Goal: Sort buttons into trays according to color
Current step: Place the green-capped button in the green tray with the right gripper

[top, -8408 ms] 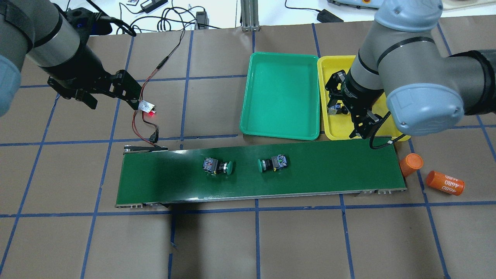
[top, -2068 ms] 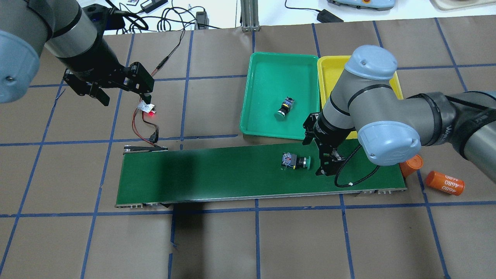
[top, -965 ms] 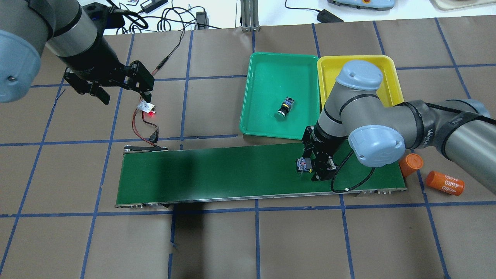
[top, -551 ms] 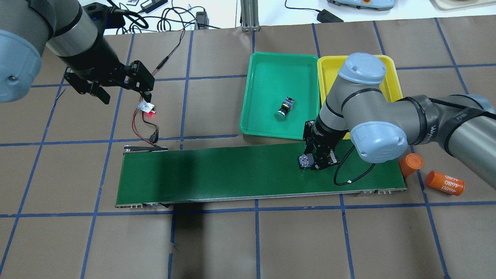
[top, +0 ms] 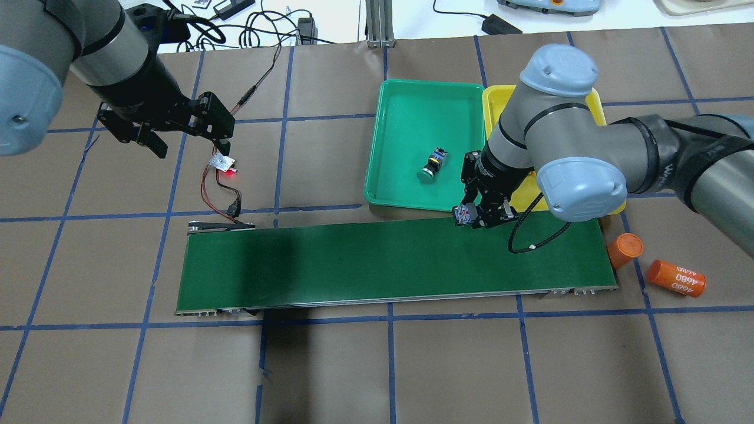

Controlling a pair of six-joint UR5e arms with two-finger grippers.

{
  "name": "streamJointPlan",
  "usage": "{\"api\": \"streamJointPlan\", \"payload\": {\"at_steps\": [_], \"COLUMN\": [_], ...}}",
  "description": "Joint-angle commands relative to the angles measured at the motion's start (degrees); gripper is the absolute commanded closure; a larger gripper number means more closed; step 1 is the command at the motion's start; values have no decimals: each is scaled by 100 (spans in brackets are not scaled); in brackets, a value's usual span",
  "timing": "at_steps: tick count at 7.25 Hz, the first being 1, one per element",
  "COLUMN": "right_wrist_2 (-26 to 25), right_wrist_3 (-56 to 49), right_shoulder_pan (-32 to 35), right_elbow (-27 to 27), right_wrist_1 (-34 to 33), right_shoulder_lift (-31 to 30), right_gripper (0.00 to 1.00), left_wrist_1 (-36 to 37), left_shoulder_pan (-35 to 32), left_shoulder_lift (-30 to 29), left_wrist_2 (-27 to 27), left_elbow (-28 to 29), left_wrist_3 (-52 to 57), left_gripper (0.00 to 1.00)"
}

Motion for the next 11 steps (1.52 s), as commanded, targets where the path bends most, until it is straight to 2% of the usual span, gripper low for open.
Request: {"api": "streamJointPlan", "payload": {"at_steps": [1,4,5,6,9,10,11], "right_wrist_2": [-25,53,-34,70,18,-43,-174], "right_wrist_3": [-177,-212,-203,-229,-255,-473,-1258], "right_shoulder_pan": [-11,-3,-3,-20,-20,-55,-64], "right_elbow": [-445,-747,-720,-703,-711,-729,-720], "right_wrist_1": [-595,-1228,-1283,-1362,-1248,-1178,-751], "right_shoulder_lift": [699,1159,1203,1256,915,818,512], "right_gripper": [100,100,68,1,0,0,0], "left_wrist_1": [0,0,26,35,35,35,35], "left_shoulder_pan": [-5,4,4,4,4,4,4], "left_shoulder_lift": [1,1,1,1,-8,-8,-8], "left_wrist_2": [0,0,0,-9,-9,-9,-9], "left_elbow": [-6,3,3,3,3,12,3], "left_wrist_3": [0,9,9,9,0,0,-8], "left_gripper": [0,0,0,0,0,0,0]}}
